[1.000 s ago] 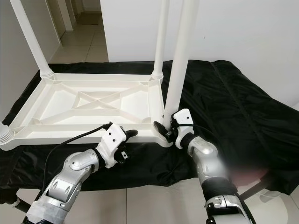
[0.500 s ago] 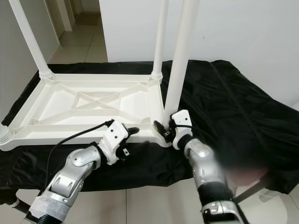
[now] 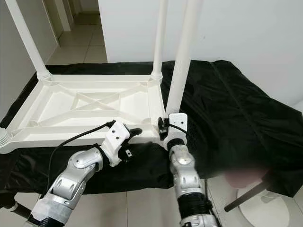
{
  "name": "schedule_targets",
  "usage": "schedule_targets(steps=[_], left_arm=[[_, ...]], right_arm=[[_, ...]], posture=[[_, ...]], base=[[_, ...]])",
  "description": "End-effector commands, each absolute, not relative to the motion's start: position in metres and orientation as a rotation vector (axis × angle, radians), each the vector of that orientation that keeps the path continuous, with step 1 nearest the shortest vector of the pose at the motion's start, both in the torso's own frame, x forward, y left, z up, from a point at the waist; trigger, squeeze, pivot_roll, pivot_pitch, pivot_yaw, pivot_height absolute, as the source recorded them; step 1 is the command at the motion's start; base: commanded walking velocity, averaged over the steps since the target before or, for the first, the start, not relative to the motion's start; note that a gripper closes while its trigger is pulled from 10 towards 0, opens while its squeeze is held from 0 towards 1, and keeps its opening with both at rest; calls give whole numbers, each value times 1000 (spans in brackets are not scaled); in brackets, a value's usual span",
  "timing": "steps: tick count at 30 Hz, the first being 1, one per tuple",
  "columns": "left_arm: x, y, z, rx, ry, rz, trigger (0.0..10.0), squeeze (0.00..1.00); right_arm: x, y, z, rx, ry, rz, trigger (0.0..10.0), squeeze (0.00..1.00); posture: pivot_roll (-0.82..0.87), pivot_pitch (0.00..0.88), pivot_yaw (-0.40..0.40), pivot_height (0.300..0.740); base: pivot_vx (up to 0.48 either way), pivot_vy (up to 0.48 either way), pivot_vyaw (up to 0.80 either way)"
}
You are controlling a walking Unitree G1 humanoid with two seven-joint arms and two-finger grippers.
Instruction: Building children table
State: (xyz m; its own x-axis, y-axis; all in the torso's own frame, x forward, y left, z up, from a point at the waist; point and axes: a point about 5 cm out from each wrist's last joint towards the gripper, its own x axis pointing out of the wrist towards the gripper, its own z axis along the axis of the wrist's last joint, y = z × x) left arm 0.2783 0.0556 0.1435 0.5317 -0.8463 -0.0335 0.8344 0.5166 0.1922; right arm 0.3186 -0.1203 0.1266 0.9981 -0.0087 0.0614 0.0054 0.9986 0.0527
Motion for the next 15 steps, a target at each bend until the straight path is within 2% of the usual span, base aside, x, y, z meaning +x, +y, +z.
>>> schedule_targets(steps=[1,11,12,13,14,15], left_arm=[[281,59,147,197,-82,-953,10000,0],[280,65,148,202,-79,-942,10000,0],[281,65,147,204,-79,-940,10000,0],[282,65,148,207,-80,-937,10000,0],[282,65,148,204,-82,-933,10000,0],[283,64,150,200,-87,-929,10000,0]], right_arm=[[316,-122,127,126,-65,-92,10000,0],[310,-112,124,144,-43,-84,10000,0],[310,-112,126,151,-54,-73,10000,145],[310,-111,127,166,-62,-57,10000,145],[308,-108,131,204,-96,3,10000,1000],[306,-107,138,240,-138,47,10000,1000]], posture=[[-2,0,19,740],[12,0,15,740],[13,0,11,740],[12,0,11,740],[12,0,11,740],[12,0,11,740]], base=[[0,0,0],[0,0,0],[0,0,0],[0,0,0],[0,0,0],[0,0,0]])
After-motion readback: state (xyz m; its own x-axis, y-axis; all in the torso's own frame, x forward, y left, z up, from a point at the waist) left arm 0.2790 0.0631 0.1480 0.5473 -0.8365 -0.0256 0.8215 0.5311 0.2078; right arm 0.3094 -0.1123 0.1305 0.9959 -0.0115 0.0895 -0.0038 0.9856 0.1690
